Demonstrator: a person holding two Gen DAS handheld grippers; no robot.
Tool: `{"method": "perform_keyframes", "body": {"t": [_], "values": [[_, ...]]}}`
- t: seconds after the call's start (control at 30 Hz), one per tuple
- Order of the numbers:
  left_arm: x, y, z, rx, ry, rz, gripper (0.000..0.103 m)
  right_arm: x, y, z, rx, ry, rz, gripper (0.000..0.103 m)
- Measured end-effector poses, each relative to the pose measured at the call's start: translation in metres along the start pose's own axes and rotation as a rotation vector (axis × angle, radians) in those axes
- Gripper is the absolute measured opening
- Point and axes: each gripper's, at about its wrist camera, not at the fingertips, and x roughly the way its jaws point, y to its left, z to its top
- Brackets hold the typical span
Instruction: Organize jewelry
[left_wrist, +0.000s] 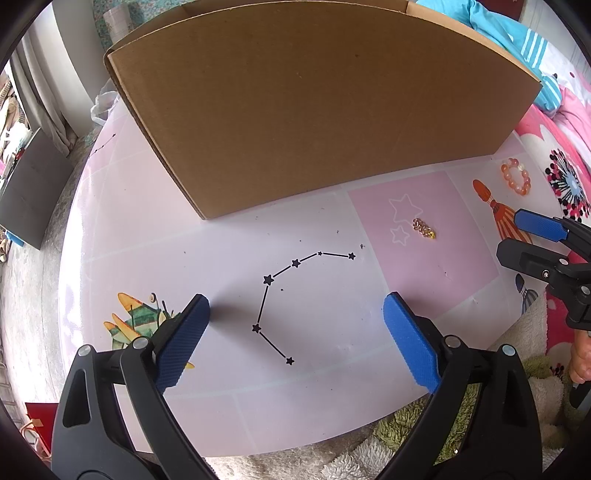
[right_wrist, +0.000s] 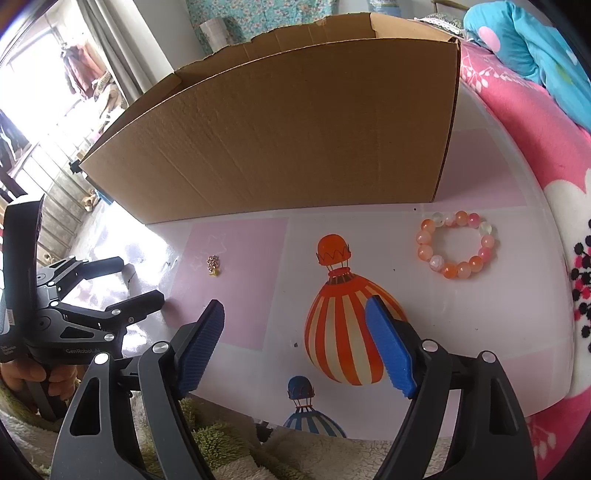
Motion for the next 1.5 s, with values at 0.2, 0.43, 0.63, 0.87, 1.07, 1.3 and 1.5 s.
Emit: {"method": "perform_keyframes", "body": {"t": [0.2,0.43,0.63,0.87,1.07,1.3,1.5], "values": [[0.0,0.0,0.0,0.0,0.0,0.0,0.093,0.0,-0.001,0.0,0.004,-0.001,0.004,0.077],[0.0,0.0,0.0,-0.001,0.0,-0.001,0.094,-0.001,-0.003,0.0,0.009,-0.003,0.013,0.078],[0.003,-0.001,0.0,-0.004,-0.012,-0.002,0.094,-0.002,-0.006,0.0,0.018,-0.008,0.032,0.079],[-0.011,-0.007,-0.003,-0.006,-0.107,-0.052,0.094,-0.006,-0.018,-0.001,0.068,-0.02,0.107,0.079],[-0.025,-0.04,0.001,0.113,-0.226,-0.131,0.076,-0.007,-0.03,-0.003,0.106,-0.022,0.165,0.079],[-0.008,-0.068,0.012,0.237,-0.197,-0.119,0.042,-0.009,-0.03,-0.007,0.115,-0.026,0.175,0.079],[0.005,-0.069,0.018,0.259,-0.154,-0.141,0.029,-0.009,-0.031,-0.006,0.117,-0.028,0.182,0.079]]}}
